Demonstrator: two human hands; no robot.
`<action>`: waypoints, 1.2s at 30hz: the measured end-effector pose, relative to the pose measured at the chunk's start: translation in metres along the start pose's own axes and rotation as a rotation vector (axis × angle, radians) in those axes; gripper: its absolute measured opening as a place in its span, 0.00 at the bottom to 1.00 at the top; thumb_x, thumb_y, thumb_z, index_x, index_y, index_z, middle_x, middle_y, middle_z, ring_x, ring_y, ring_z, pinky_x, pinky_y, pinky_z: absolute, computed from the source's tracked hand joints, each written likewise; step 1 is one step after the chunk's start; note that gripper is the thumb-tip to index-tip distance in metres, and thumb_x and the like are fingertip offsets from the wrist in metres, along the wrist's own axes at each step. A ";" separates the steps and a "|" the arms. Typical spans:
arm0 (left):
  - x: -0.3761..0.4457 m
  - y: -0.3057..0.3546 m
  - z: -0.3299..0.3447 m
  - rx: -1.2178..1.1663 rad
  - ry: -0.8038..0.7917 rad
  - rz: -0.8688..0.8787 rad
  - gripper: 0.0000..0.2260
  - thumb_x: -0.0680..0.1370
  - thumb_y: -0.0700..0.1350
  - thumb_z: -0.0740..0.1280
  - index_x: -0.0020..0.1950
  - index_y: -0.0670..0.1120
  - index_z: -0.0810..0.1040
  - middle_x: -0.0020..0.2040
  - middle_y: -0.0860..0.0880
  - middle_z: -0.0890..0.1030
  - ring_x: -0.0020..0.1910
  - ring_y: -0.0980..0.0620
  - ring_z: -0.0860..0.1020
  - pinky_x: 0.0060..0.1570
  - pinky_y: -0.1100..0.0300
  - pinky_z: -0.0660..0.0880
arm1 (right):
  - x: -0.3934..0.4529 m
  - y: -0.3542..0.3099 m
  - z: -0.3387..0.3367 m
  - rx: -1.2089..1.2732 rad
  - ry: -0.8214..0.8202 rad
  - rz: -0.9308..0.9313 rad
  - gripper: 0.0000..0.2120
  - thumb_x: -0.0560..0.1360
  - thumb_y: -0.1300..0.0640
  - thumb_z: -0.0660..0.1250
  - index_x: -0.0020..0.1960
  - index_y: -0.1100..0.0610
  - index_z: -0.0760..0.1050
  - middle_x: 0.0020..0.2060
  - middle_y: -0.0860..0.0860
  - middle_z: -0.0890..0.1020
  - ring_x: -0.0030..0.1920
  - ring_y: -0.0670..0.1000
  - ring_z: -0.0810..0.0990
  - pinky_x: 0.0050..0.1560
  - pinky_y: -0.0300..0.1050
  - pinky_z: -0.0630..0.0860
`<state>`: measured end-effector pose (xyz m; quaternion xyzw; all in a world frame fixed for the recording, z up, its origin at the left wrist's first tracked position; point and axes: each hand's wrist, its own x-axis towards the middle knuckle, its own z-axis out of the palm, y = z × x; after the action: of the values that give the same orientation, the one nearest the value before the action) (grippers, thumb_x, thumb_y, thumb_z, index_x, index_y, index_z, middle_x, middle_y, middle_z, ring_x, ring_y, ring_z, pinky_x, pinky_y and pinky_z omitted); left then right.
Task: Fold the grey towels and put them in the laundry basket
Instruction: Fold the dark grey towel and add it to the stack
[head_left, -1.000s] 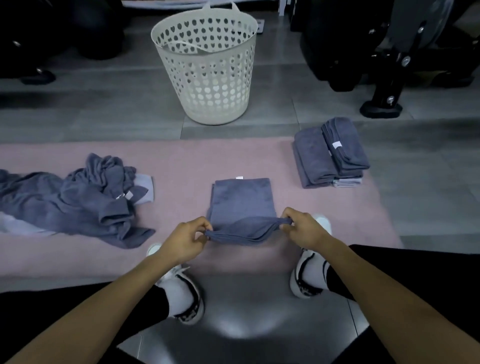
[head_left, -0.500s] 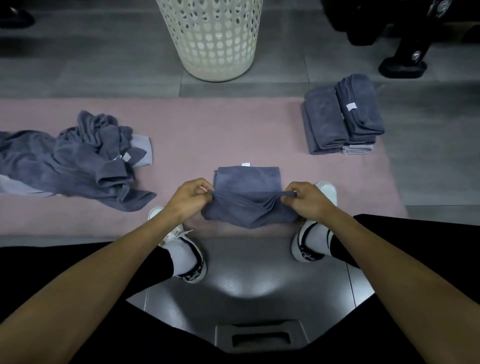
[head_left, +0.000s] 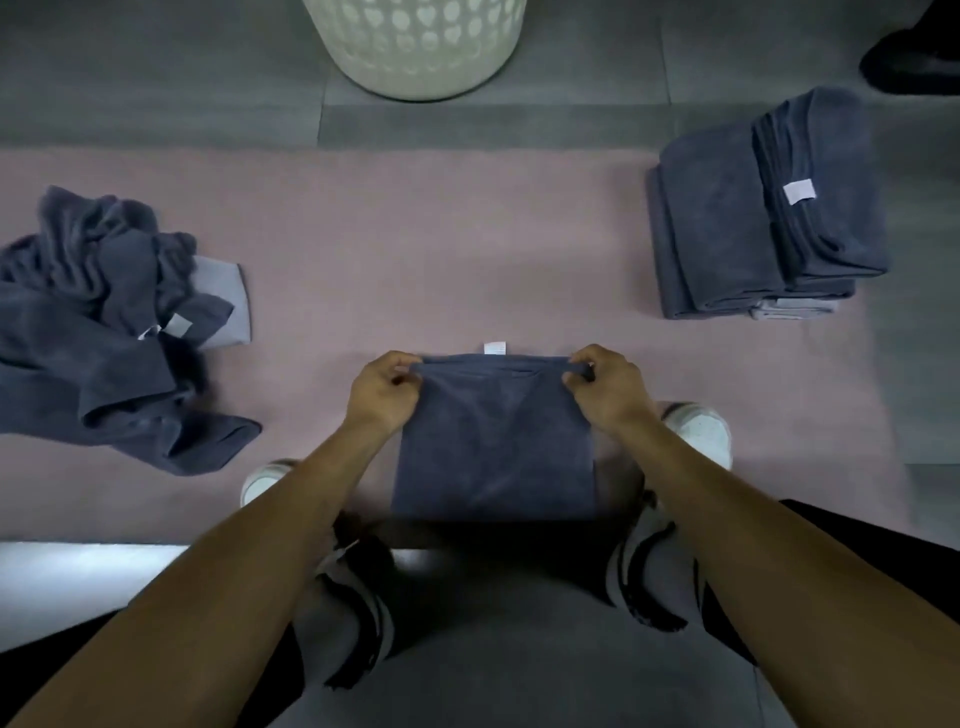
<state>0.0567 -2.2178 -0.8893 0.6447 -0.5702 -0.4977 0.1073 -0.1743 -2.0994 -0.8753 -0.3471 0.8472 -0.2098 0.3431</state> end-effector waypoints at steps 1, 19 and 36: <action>0.008 -0.002 0.003 0.000 0.000 -0.013 0.11 0.78 0.35 0.61 0.49 0.48 0.80 0.47 0.52 0.81 0.46 0.53 0.78 0.53 0.63 0.75 | 0.010 0.004 0.003 -0.008 -0.001 0.002 0.06 0.77 0.59 0.65 0.51 0.60 0.77 0.44 0.53 0.80 0.43 0.50 0.76 0.43 0.37 0.69; 0.027 -0.016 0.002 0.416 0.033 0.435 0.04 0.76 0.40 0.68 0.49 0.46 0.82 0.48 0.48 0.80 0.48 0.47 0.78 0.51 0.55 0.76 | 0.018 0.021 0.012 -0.236 -0.079 -0.187 0.04 0.77 0.56 0.65 0.50 0.56 0.74 0.46 0.54 0.79 0.46 0.56 0.78 0.48 0.50 0.77; 0.025 0.002 -0.001 0.758 -0.124 0.464 0.09 0.77 0.48 0.67 0.55 0.49 0.76 0.53 0.51 0.76 0.52 0.49 0.75 0.48 0.55 0.75 | 0.028 0.023 0.014 -0.063 0.005 -0.017 0.04 0.76 0.54 0.68 0.46 0.53 0.73 0.40 0.48 0.79 0.41 0.51 0.78 0.44 0.44 0.78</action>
<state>0.0532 -2.2399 -0.9004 0.4623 -0.8472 -0.2543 -0.0620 -0.1887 -2.1062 -0.9102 -0.3642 0.8513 -0.1868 0.3282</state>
